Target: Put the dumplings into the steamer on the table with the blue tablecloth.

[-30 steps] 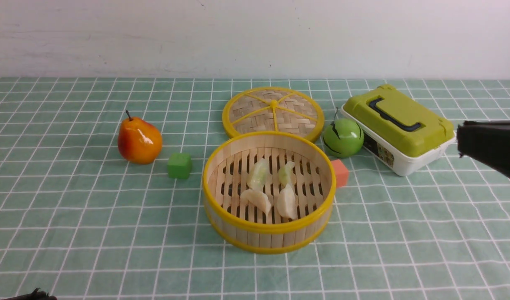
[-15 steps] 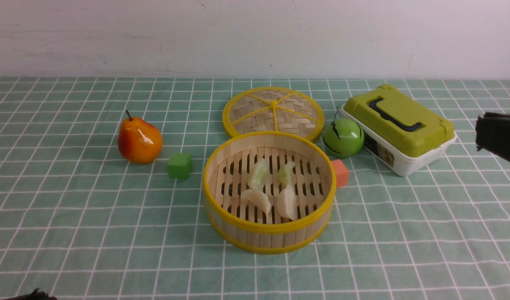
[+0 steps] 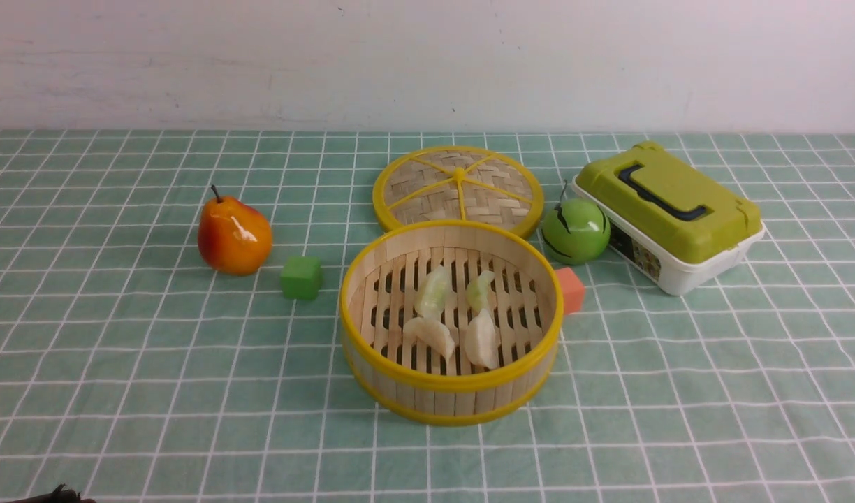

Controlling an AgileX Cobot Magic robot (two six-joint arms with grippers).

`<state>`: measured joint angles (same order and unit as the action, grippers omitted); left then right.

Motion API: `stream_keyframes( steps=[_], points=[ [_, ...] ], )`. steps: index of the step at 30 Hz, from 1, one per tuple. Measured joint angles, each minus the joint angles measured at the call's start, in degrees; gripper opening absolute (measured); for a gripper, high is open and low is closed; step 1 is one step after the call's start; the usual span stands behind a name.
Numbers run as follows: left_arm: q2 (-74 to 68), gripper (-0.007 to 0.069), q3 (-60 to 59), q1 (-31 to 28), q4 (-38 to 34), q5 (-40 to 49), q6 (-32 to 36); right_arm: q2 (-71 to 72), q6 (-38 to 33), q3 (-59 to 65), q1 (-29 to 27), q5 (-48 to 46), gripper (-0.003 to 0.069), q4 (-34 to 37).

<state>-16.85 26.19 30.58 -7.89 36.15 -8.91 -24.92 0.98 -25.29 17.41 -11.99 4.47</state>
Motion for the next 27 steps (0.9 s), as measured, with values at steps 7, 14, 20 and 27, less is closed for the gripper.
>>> stream_keyframes(
  steps=[7, 14, 20, 27],
  points=[
    [0.0, 0.0102, 0.0, 0.0, 0.0, 0.0, 0.0, 17.6, 0.2, 18.0, -15.7, 2.2, -0.0022, 0.0],
    [0.0, 0.0111, 0.0, 0.0, 0.0, 0.0, 0.0, 24.1, 1.2, 26.6, -20.3, 1.5, -0.0022, -0.8],
    [0.0, 0.0113, 0.0, 0.0, 0.0, 0.1, 0.0, 25.5, 1.2, 26.8, -20.3, -5.1, -0.0022, -1.3],
    [0.0, 0.0122, 0.0, 0.0, 0.0, 0.1, 0.0, 25.5, 1.2, 26.4, -20.3, -9.6, -0.0022, -1.4]
  ],
)
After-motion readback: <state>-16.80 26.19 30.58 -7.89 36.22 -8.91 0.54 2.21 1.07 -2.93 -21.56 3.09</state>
